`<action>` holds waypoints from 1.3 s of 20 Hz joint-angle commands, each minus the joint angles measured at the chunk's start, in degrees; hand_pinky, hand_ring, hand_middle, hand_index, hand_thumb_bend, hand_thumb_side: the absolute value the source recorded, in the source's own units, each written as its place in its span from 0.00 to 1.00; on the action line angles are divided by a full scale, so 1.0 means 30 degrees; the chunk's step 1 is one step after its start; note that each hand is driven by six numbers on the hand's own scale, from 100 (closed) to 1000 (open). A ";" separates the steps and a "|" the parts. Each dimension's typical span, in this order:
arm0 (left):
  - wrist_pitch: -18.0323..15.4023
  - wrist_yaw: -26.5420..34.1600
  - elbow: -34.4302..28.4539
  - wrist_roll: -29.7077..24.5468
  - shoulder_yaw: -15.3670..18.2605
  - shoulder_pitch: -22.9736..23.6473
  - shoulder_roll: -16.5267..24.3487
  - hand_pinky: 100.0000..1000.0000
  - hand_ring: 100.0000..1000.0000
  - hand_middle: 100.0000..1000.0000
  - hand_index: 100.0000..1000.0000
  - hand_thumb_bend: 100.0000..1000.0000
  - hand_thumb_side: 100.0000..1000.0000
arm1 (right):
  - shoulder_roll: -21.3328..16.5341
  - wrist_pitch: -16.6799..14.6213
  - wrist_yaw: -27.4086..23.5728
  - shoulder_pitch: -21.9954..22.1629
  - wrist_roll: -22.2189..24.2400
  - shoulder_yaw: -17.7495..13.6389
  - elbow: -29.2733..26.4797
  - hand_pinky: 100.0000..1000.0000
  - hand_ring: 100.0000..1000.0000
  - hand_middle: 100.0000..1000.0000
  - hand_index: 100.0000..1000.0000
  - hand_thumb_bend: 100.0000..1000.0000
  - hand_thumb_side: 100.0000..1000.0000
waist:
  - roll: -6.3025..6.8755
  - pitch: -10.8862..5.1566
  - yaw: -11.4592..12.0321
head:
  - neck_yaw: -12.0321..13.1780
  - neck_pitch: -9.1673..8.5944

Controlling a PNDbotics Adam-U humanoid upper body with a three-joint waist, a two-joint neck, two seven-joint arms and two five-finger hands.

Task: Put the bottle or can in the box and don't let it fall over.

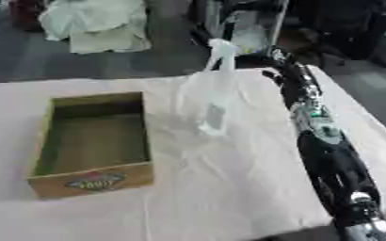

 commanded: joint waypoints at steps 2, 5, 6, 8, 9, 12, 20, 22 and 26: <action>-0.0054 -0.0008 -0.0207 -0.0087 0.0100 -0.0117 0.0430 1.00 1.00 1.00 0.81 0.05 0.75 | -0.0411 -0.0190 -0.0097 -0.0189 0.0274 -0.0102 -0.0426 0.84 0.89 0.95 0.86 0.00 0.41 | 0.0053 -0.0151 -0.0048 | -0.0154 -0.0297; -0.0051 -0.0018 -0.0202 -0.0091 0.0092 -0.0110 0.0441 1.00 1.00 1.00 0.81 0.05 0.75 | -0.0516 -0.0525 -0.0169 -0.0158 0.0962 -0.0037 -0.0493 0.88 0.95 1.00 0.93 0.00 0.41 | 0.0044 -0.0150 -0.0057 | -0.0233 -0.0352; -0.0049 -0.0020 -0.0202 -0.0092 0.0090 -0.0109 0.0442 1.00 1.00 1.00 0.81 0.05 0.75 | -0.0549 -0.0602 -0.0126 -0.0147 0.1286 -0.0023 -0.0493 0.89 0.96 1.00 0.94 0.00 0.41 | 0.0041 -0.0150 -0.0059 | -0.0269 -0.0373; -0.0050 -0.0021 -0.0204 -0.0086 0.0093 -0.0109 0.0449 1.00 1.00 1.00 0.81 0.05 0.75 | -0.0627 -0.0642 0.0059 -0.0138 0.1846 -0.0013 -0.0453 0.91 0.99 1.00 0.96 0.00 0.41 | 0.0034 -0.0156 -0.0060 | -0.0324 -0.0394; -0.0049 -0.0020 -0.0205 -0.0086 0.0090 -0.0110 0.0452 1.00 1.00 1.00 0.81 0.05 0.75 | -0.0657 -0.0648 0.0152 -0.0138 0.2070 -0.0017 -0.0440 0.91 0.99 1.00 0.96 0.00 0.41 | 0.0032 -0.0158 -0.0061 | -0.0333 -0.0402; -0.0039 -0.0026 -0.0196 -0.0088 0.0085 -0.0106 0.0459 1.00 1.00 1.00 0.81 0.05 0.76 | -0.0701 -0.0618 0.0334 -0.0128 0.2657 -0.0004 -0.0450 0.95 1.00 1.00 1.00 0.00 0.41 | 0.0024 -0.0158 -0.0060 | -0.0402 -0.0456; -0.0017 -0.0041 -0.0186 -0.0137 0.0065 -0.0114 0.0468 1.00 1.00 1.00 0.81 0.05 0.76 | -0.0740 -0.0291 0.0784 -0.0012 0.4252 0.0029 -0.0490 0.96 1.00 1.00 1.00 0.00 0.41 | 0.0014 -0.0160 -0.0054 | -0.0403 -0.0429; -0.0012 -0.0038 -0.0190 -0.0146 0.0068 -0.0119 0.0468 1.00 1.00 1.00 0.81 0.05 0.76 | -0.0744 -0.0172 0.0924 0.0043 0.4450 0.0053 -0.0515 0.97 1.00 1.00 1.00 0.00 0.41 | 0.0015 -0.0159 -0.0045 | -0.0370 -0.0411; -0.0001 -0.0046 -0.0193 -0.0176 0.0062 -0.0118 0.0472 1.00 1.00 1.00 0.81 0.05 0.76 | -0.0756 -0.0013 0.1310 0.0150 0.4759 0.0148 -0.0534 0.97 1.00 1.00 1.00 0.00 0.41 | 0.0011 -0.0157 -0.0039 | -0.0354 -0.0357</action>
